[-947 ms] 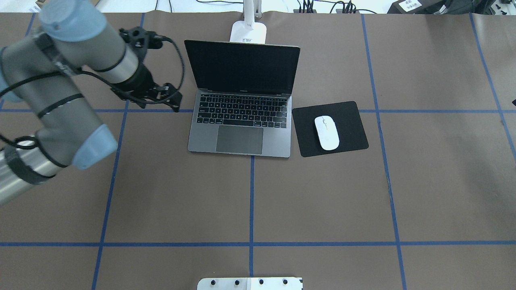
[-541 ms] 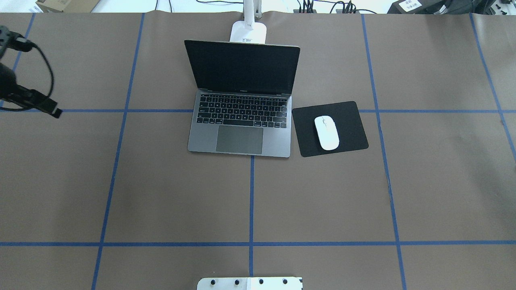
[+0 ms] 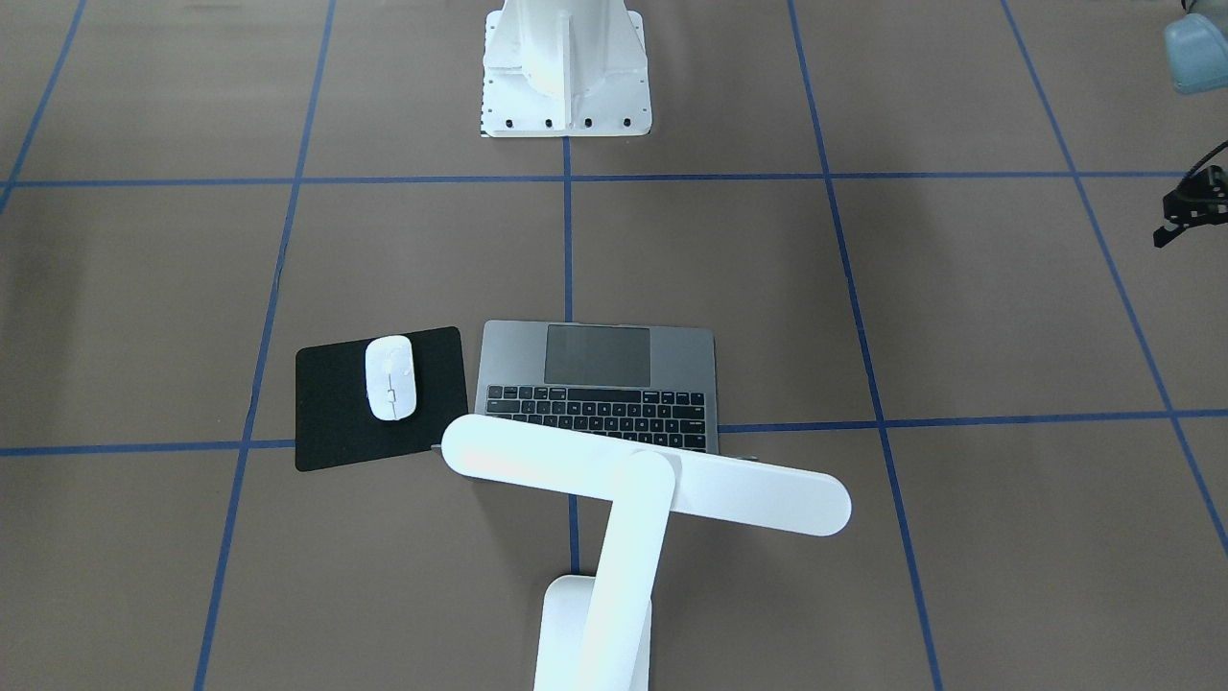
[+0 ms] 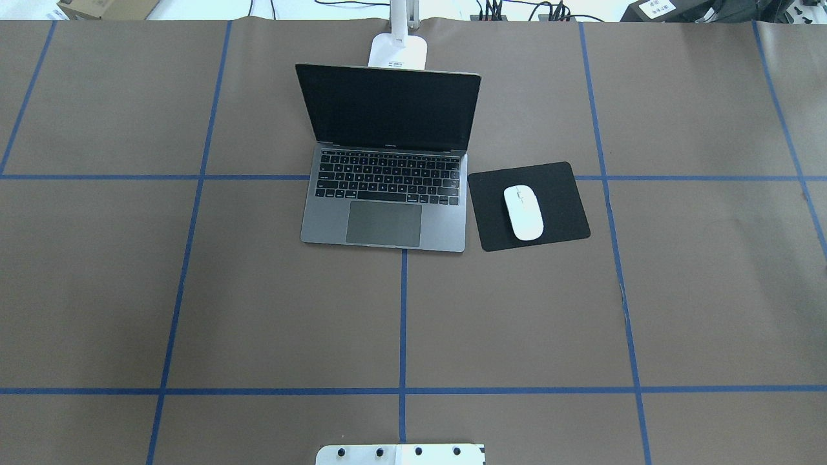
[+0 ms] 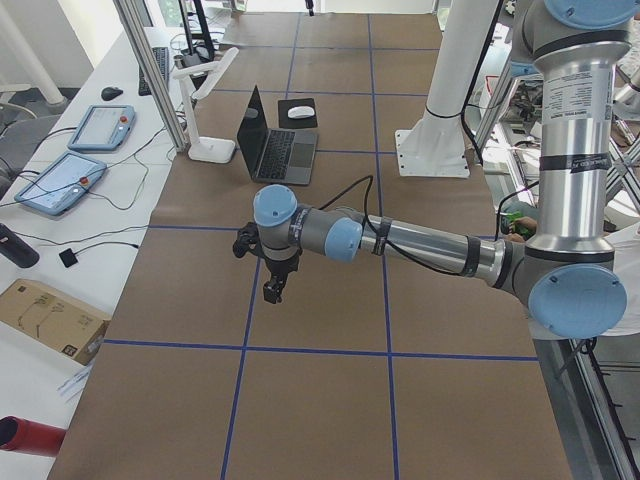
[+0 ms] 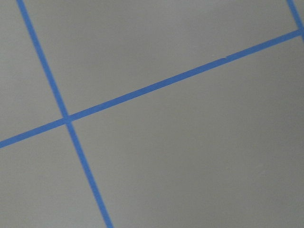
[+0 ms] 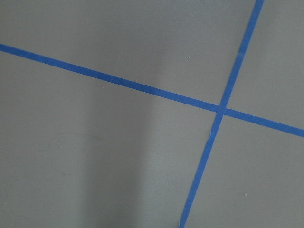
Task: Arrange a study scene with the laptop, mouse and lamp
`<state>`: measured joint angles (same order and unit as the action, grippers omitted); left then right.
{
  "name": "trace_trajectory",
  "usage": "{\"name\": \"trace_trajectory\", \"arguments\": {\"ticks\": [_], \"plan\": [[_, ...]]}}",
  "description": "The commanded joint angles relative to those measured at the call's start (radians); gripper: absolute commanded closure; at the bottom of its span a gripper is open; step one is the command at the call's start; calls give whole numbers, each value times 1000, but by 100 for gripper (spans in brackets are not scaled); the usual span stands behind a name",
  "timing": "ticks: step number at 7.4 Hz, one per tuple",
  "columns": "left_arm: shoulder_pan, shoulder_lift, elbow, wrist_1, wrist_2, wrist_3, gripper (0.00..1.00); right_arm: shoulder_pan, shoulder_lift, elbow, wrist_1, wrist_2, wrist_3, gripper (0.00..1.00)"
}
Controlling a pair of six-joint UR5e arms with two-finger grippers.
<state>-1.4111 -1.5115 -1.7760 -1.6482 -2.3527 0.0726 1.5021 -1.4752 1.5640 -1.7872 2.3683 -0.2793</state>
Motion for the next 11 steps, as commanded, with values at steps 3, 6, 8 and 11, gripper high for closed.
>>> {"name": "trace_trajectory", "arguments": {"ticks": [3, 6, 8, 11], "plan": [[-80, 8, 71, 1, -5, 26, 1, 13, -102, 24, 195, -9, 205, 1], [-85, 22, 102, 1, -8, 13, 1, 26, -99, 30, 239, -27, 216, 1], [-88, 36, 113, -7, -5, -32, 1, 24, -83, 31, 232, -47, 221, 1], [-97, 30, 144, -18, -1, -53, 1, -6, -71, 30, 229, -49, 249, 1]]}}
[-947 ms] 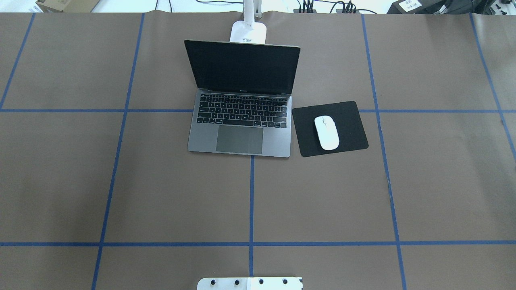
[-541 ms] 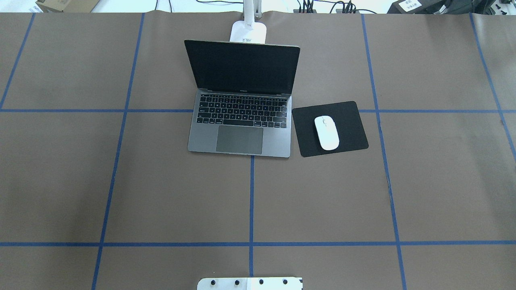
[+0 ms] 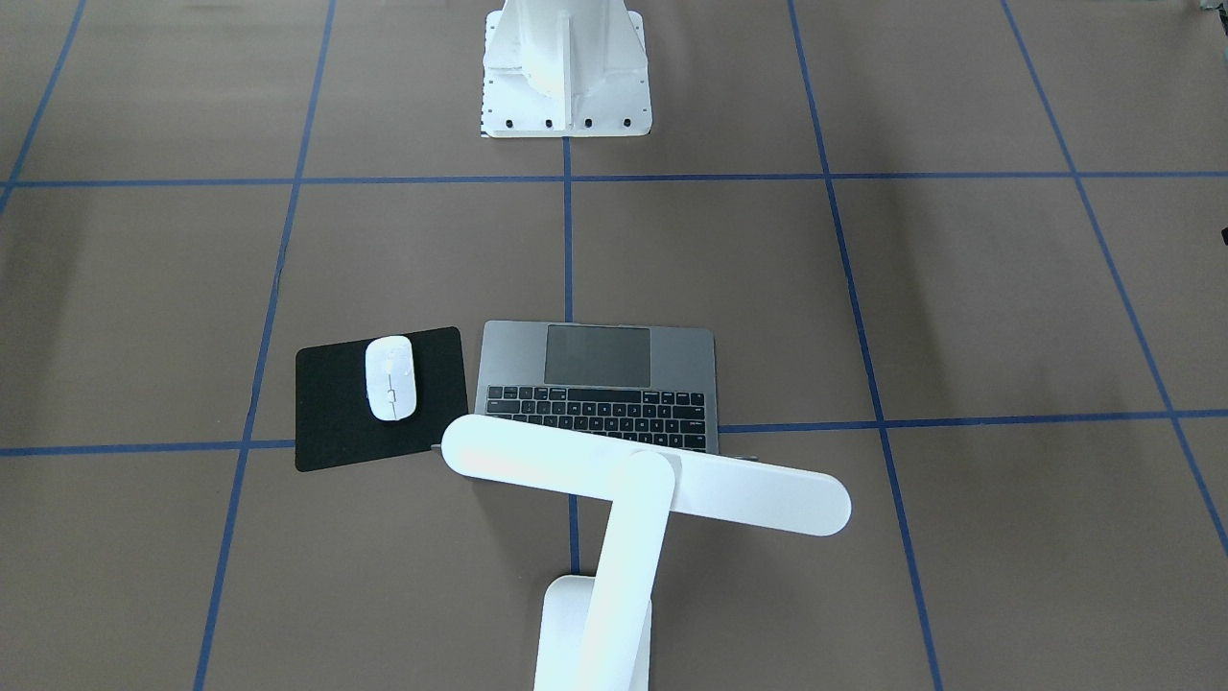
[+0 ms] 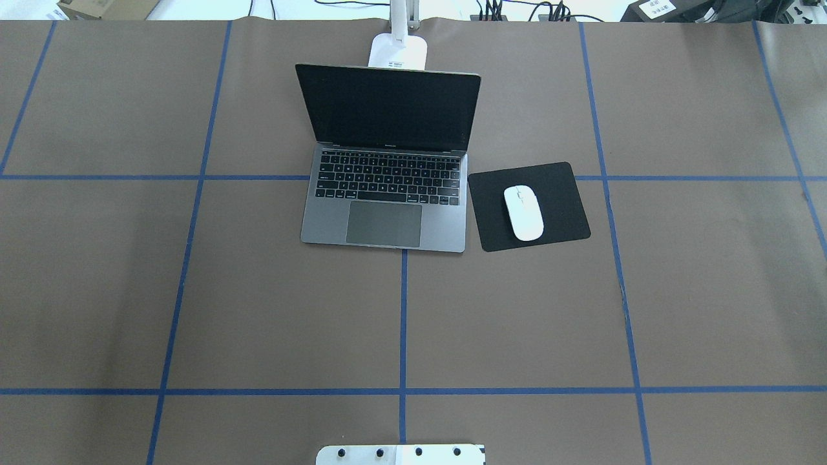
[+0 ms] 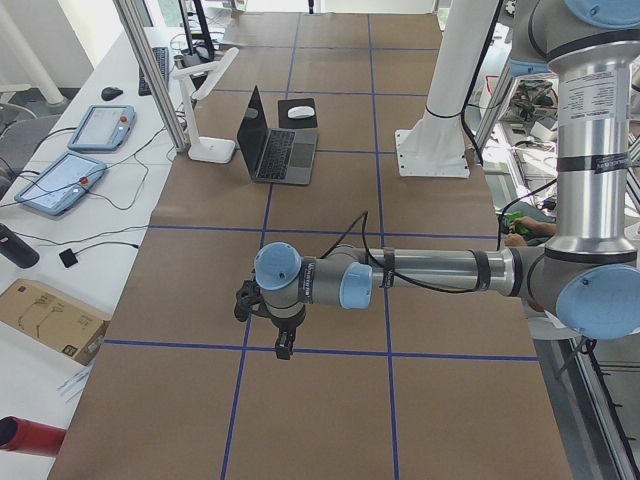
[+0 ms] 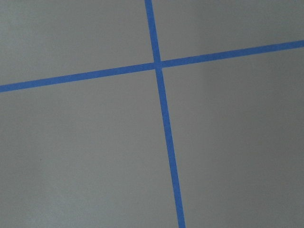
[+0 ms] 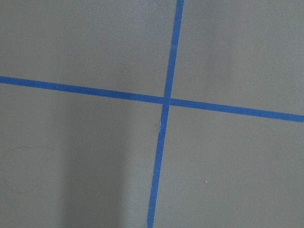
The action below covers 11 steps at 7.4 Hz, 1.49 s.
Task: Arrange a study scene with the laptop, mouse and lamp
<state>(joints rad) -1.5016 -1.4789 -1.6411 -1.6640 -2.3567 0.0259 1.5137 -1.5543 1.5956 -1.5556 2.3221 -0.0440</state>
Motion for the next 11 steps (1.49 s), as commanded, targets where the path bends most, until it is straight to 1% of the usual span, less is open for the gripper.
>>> {"name": "trace_trajectory", "arguments": {"ticks": [1, 3, 5, 7, 11], "plan": [[-8, -6, 14, 0, 14, -6, 1, -33, 14, -2, -1, -12, 73, 1], [-12, -6, 14, 0, 22, -7, 1, -41, 14, -5, -3, -13, 93, 1], [-49, -15, 3, 13, 10, -15, 1, -41, -9, -5, 2, 40, 90, 1], [-61, -18, 6, 47, -48, -15, 1, -41, -19, -26, 12, 30, 81, 1], [-75, -11, 6, 44, -47, -17, 1, -43, -12, -14, 12, 33, 92, 1]]}}
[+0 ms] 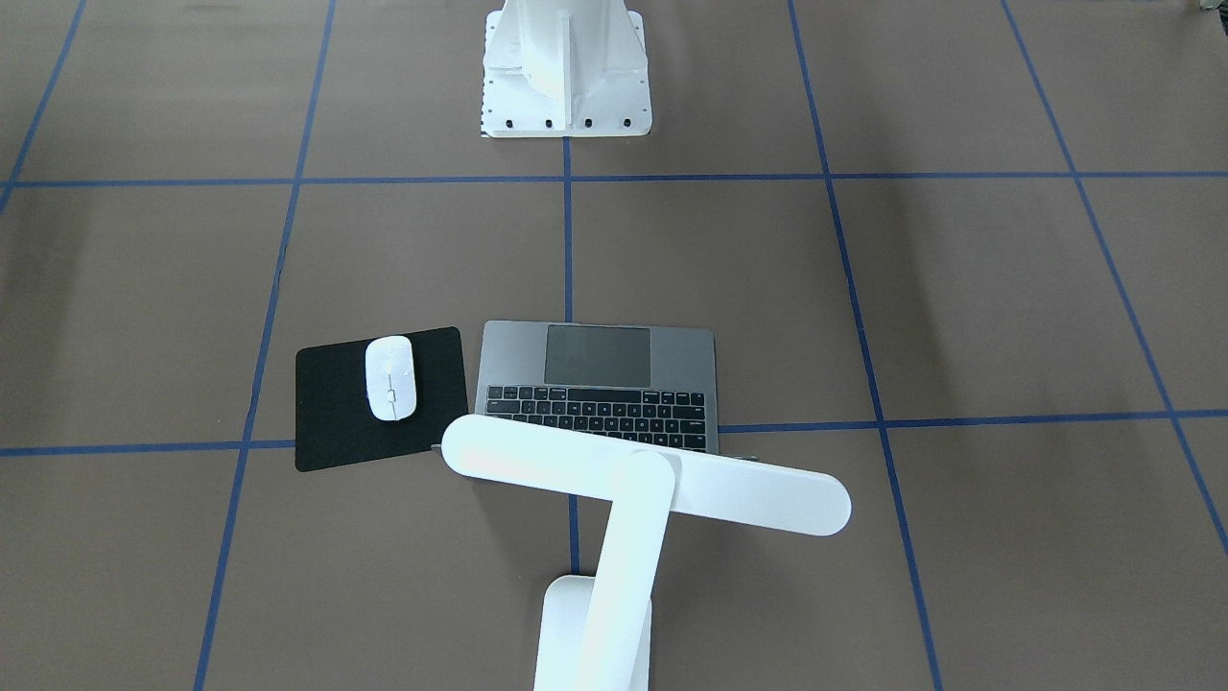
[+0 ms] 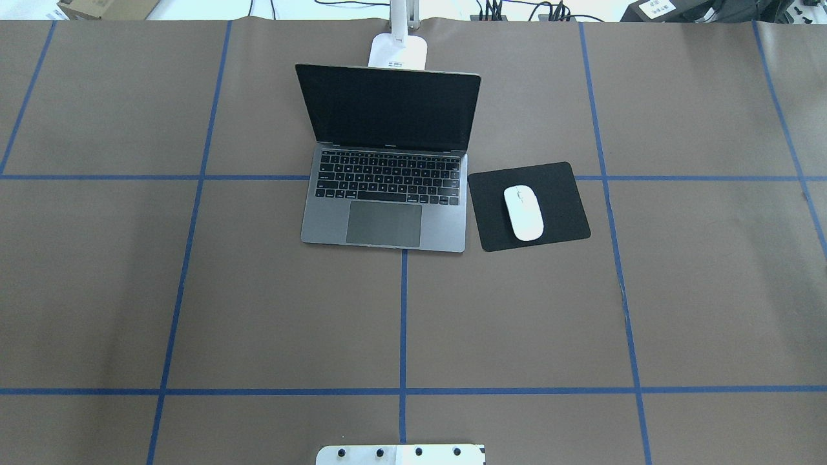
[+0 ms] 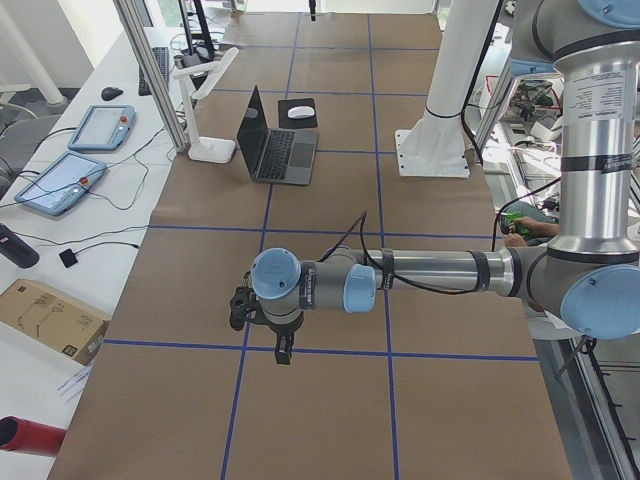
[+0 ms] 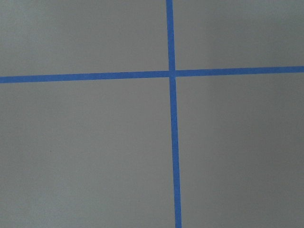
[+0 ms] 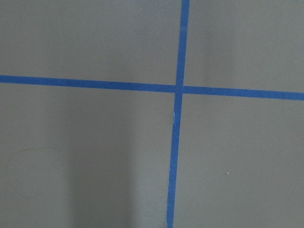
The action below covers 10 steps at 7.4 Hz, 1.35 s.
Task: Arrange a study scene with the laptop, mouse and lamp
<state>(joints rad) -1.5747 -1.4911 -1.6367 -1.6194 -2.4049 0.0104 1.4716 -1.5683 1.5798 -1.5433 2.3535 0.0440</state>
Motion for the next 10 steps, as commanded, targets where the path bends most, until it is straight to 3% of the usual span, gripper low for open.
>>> {"name": "trace_trajectory", "arguments": {"ticks": [1, 3, 10], "plan": [[-2, 5, 0, 0, 1, -1, 1, -1, 2, 3, 0, -5, 4, 1], [-1, 3, 3, -4, 4, -1, 1, -1, 2, 6, -1, -40, 1, 1], [-2, 12, 1, -11, 3, -1, 1, -1, -7, 5, 0, -30, 2, 1]]}}
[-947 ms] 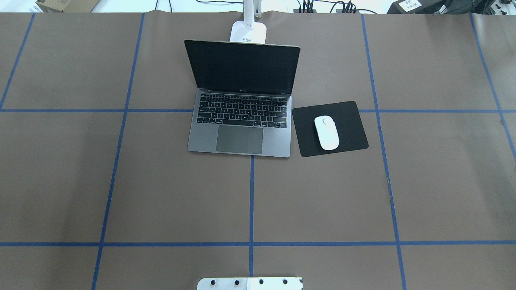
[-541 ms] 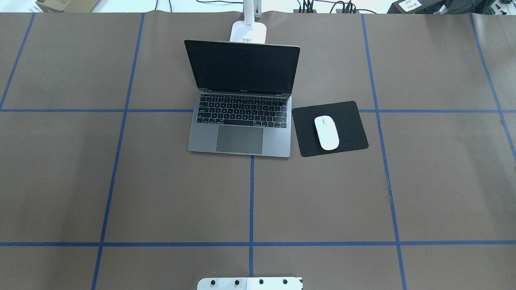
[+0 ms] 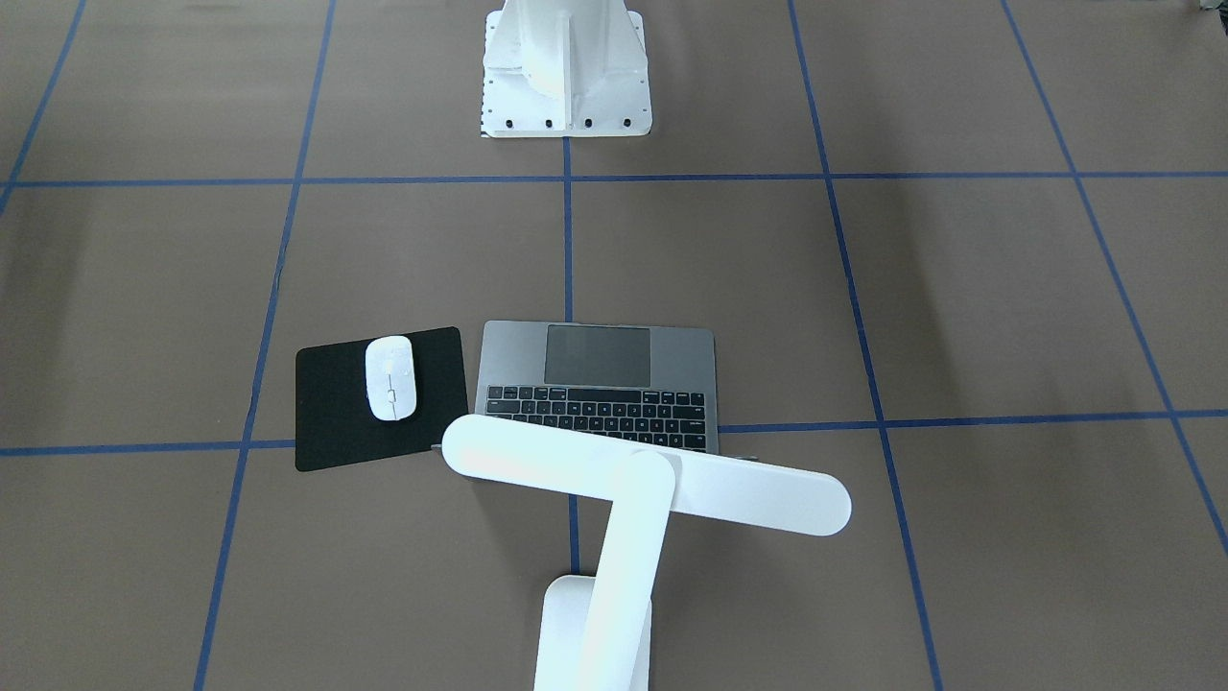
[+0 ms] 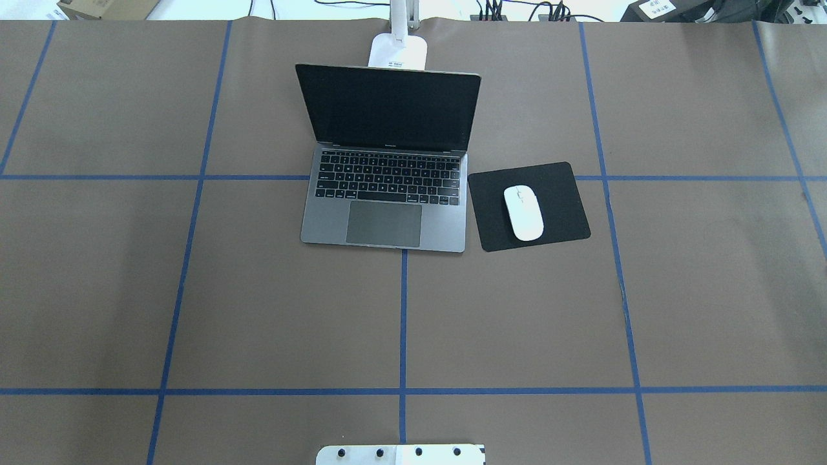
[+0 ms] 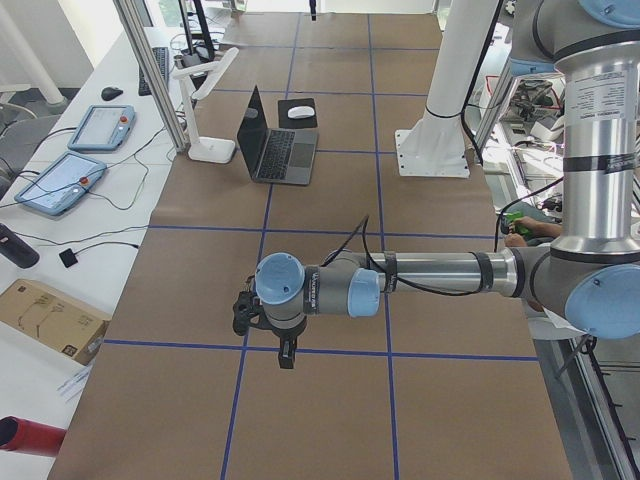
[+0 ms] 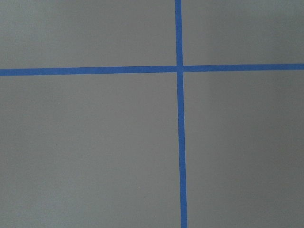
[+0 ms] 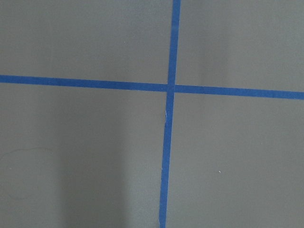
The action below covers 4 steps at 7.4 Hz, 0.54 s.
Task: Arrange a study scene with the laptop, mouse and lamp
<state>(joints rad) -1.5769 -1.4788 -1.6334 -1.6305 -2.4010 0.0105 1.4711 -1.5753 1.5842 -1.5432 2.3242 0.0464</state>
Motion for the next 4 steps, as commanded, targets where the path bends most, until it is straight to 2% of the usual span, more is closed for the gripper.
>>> {"name": "trace_trajectory", "arguments": {"ticks": [1, 4], "plan": [[0, 0, -3, 0, -1, -1, 1, 0, 0, 0, 0, 0, 0, 1], [2, -3, 1, 0, -1, -1, 1, 0, 0, -3, 0, 1, 0, 1]]}}
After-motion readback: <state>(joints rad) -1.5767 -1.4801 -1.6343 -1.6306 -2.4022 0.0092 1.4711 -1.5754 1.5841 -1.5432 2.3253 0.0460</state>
